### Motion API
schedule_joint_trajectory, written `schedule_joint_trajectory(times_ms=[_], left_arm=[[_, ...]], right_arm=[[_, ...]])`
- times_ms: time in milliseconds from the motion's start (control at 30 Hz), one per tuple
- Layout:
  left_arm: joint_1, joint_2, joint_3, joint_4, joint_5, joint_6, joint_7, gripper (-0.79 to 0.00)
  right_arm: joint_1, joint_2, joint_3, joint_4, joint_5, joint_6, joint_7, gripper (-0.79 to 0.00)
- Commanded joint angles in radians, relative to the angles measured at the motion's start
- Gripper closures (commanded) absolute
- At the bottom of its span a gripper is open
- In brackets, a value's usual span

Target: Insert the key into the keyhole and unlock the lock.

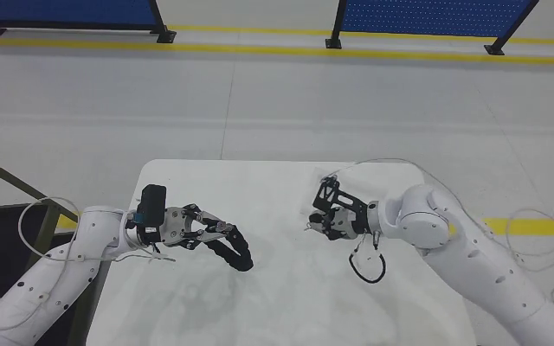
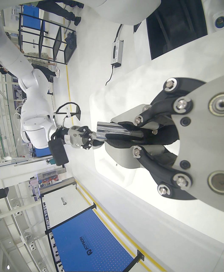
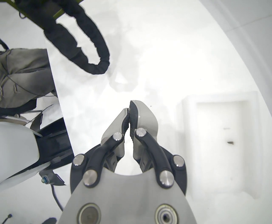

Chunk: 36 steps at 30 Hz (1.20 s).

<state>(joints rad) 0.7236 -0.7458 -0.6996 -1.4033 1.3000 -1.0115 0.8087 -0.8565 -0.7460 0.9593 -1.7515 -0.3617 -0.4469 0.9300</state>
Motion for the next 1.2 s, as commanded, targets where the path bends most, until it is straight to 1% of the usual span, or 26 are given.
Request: schedule_joint_trajectory(times_ms=[0,67,167,300,367,433,1167], left_arm=[[0.000,0.000,0.000,0.000,0.000,0.000,0.000,0.000],[0.000,0.000,0.000,0.000,0.000,0.000,0.000,0.000],[0.000,0.000,0.000,0.000,0.000,0.000,0.000,0.000],[0.000,0.000,0.000,0.000,0.000,0.000,0.000,0.000],[0.000,0.000,0.000,0.000,0.000,0.000,0.000,0.000],[0.000,0.000,0.000,0.000,0.000,0.000,0.000,0.000],[0.000,0.000,0.000,0.000,0.000,0.000,0.000,0.000]], right_arm=[[0.006,-0.001,0.011,0.049,0.000,0.009,-0.013,0.000],[0.016,-0.007,0.011,0.093,0.012,-0.027,-0.051,0.000],[0.042,-0.018,-0.003,0.172,-0.010,-0.038,-0.078,0.000],[0.091,-0.039,-0.040,0.259,-0.057,-0.001,-0.097,0.000],[0.112,-0.049,-0.057,0.280,-0.086,0.023,-0.103,0.000],[0.124,-0.055,-0.071,0.286,-0.118,0.046,-0.093,0.000],[0.124,-0.055,-0.071,0.286,-0.118,0.046,-0.093,0.000]])
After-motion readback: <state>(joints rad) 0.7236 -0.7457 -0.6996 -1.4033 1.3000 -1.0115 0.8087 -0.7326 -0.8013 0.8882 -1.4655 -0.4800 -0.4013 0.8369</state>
